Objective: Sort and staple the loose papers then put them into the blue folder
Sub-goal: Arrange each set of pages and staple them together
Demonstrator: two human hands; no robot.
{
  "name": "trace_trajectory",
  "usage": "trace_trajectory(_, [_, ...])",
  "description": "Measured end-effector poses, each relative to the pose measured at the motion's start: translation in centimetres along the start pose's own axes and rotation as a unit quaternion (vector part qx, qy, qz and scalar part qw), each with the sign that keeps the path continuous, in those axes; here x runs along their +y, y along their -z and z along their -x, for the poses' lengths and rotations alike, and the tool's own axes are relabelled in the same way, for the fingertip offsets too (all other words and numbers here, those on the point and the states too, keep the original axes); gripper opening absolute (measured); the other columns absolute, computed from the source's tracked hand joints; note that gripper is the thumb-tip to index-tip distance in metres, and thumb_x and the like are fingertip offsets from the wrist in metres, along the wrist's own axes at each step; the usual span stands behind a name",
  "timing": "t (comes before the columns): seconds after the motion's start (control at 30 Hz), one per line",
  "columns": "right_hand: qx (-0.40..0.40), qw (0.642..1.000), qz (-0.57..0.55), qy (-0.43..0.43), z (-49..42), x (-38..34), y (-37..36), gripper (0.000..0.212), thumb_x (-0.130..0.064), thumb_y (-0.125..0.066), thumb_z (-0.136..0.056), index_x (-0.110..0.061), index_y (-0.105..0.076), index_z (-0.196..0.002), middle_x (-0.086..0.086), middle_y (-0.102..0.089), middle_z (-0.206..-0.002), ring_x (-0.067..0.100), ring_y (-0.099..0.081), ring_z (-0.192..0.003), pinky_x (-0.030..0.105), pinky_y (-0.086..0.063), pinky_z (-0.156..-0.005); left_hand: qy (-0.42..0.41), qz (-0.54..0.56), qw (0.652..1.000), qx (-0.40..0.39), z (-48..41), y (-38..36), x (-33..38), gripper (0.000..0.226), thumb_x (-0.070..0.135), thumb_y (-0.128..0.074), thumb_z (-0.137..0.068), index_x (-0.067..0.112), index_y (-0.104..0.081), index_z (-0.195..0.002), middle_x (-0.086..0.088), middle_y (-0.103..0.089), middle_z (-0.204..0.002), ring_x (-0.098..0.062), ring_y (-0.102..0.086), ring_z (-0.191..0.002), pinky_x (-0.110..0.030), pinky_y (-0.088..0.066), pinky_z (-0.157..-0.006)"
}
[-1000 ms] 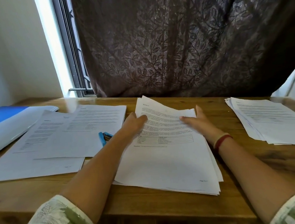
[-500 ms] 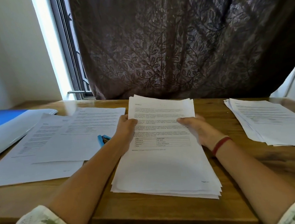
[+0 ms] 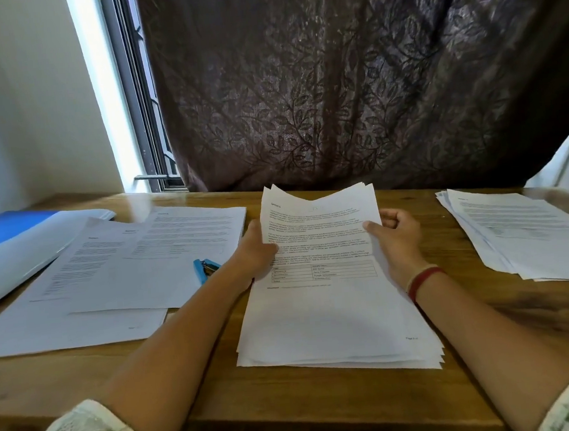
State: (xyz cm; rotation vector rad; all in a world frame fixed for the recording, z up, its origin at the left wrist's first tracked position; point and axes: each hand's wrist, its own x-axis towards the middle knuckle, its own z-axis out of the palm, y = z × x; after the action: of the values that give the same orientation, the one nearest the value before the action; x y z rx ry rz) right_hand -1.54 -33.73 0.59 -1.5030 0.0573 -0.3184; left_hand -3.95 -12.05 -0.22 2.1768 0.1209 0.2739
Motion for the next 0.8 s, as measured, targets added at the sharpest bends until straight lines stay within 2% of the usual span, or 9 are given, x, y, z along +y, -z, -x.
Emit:
trace_trajectory(0.03, [0.018, 1.000, -0.003, 0.006, -0.1, -0.1, 0.0, 0.025, -0.005, -0.071, -0.085, -0.014, -0.057, -0.103, -0.003, -0.066, -0.090, 0.009, -0.065, -0.078, 0.015, -0.049, -0.053, -0.002, 0.003, 1.000, 0.017, 0.0, -0.3, -0.2, 0.034, 0.028, -0.052, -0.099, 0.031, -0.043, -0.131, 0.013, -0.053, -0.127, -0.011, -0.055, -0.097, -0.016, -0.046, -0.074])
trace_trajectory(0.1, [0.045, 0.998, 0.012, 0.034, -0.2, -0.2, 0.1, 0.023, -0.008, -0.074, -0.082, -0.013, -0.059, -0.098, -0.001, -0.066, -0.086, 0.011, -0.066, -0.076, 0.015, -0.049, -0.053, 0.022, 0.042, 0.998, 0.045, 0.0, -0.6, -0.4, 0.038, 0.028, -0.058, -0.095, 0.033, -0.044, -0.129, 0.012, -0.056, -0.127, -0.016, -0.058, -0.104, -0.029, -0.055, -0.084])
trace_trajectory(0.17, [0.059, 0.995, 0.035, 0.070, -0.1, -0.3, 0.1, 0.018, -0.012, -0.075, -0.083, -0.010, -0.060, -0.093, -0.003, -0.065, -0.079, 0.006, -0.063, -0.070, 0.010, -0.046, -0.049, 0.050, 0.096, 0.991, 0.077, 0.4, -0.6, -0.4, 0.050, 0.021, -0.065, -0.092, 0.031, -0.038, -0.132, 0.016, -0.051, -0.127, -0.014, -0.055, -0.111, -0.041, -0.053, -0.094])
trace_trajectory(0.27, [0.059, 0.990, 0.060, 0.113, 0.1, -0.2, -0.1, 0.012, -0.017, -0.070, -0.087, -0.008, -0.062, -0.087, -0.005, -0.064, -0.077, 0.005, -0.062, -0.068, 0.008, -0.044, -0.048, 0.073, 0.154, 0.978, 0.117, 0.4, -0.7, -0.7, 0.062, 0.013, -0.067, -0.090, 0.029, -0.025, -0.133, 0.013, -0.040, -0.121, -0.012, -0.046, -0.106, -0.042, -0.048, -0.099])
trace_trajectory(0.4, [0.037, 0.988, 0.048, 0.141, 0.1, 0.0, -0.2, 0.014, -0.017, -0.062, -0.093, -0.015, -0.061, -0.079, -0.004, -0.066, -0.078, 0.007, -0.064, -0.071, 0.016, -0.053, -0.057, 0.070, 0.178, 0.973, 0.127, 0.3, -0.7, -0.6, 0.049, 0.012, -0.068, -0.090, 0.028, -0.035, -0.122, 0.001, -0.048, -0.136, -0.014, -0.047, -0.107, -0.038, -0.048, -0.098])
trace_trajectory(0.5, [0.017, 0.989, 0.015, 0.149, 0.0, -0.4, -0.2, 0.010, -0.014, -0.059, -0.095, -0.020, -0.065, -0.090, -0.010, -0.067, -0.085, -0.003, -0.065, -0.072, 0.010, -0.050, -0.057, 0.077, 0.200, 0.970, 0.117, 0.2, -0.6, -0.6, 0.050, 0.013, -0.068, -0.090, 0.027, -0.039, -0.128, -0.001, -0.046, -0.143, -0.014, -0.045, -0.107, -0.040, -0.046, -0.101])
trace_trajectory(0.6, [-0.002, 0.986, 0.014, 0.166, -0.4, -0.9, 0.2, 0.008, -0.009, -0.061, -0.093, -0.014, -0.066, -0.097, -0.010, -0.065, -0.088, 0.001, -0.061, -0.076, 0.005, -0.046, -0.057, 0.075, 0.206, 0.969, 0.111, 0.3, -0.4, -0.4, 0.058, 0.013, -0.068, -0.089, 0.027, -0.036, -0.135, 0.000, -0.044, -0.146, -0.017, -0.048, -0.113, -0.042, -0.046, -0.101])
trace_trajectory(0.7, [-0.053, 0.989, 0.046, 0.127, -1.3, -1.2, 0.7, 0.002, -0.015, -0.064, -0.091, -0.015, -0.064, -0.093, -0.005, -0.065, -0.086, 0.007, -0.061, -0.076, 0.013, -0.048, -0.055, 0.073, 0.223, 0.966, 0.108, 0.4, -0.2, -0.4, 0.065, 0.011, -0.067, -0.090, 0.030, -0.029, -0.139, 0.000, -0.045, -0.145, -0.018, -0.051, -0.115, -0.044, -0.048, -0.099])
trace_trajectory(0.8, [-0.106, 0.994, 0.004, -0.007, -1.8, -1.9, 0.9, 0.016, -0.020, -0.056, -0.095, -0.014, -0.059, -0.081, 0.004, -0.063, -0.082, 0.020, -0.059, -0.073, 0.027, -0.050, -0.062, 0.048, 0.242, 0.964, 0.097, 0.4, -0.1, -0.6, 0.066, 0.011, -0.065, -0.092, 0.038, -0.026, -0.138, 0.002, -0.050, -0.139, -0.013, -0.052, -0.109, -0.039, -0.052, -0.092])
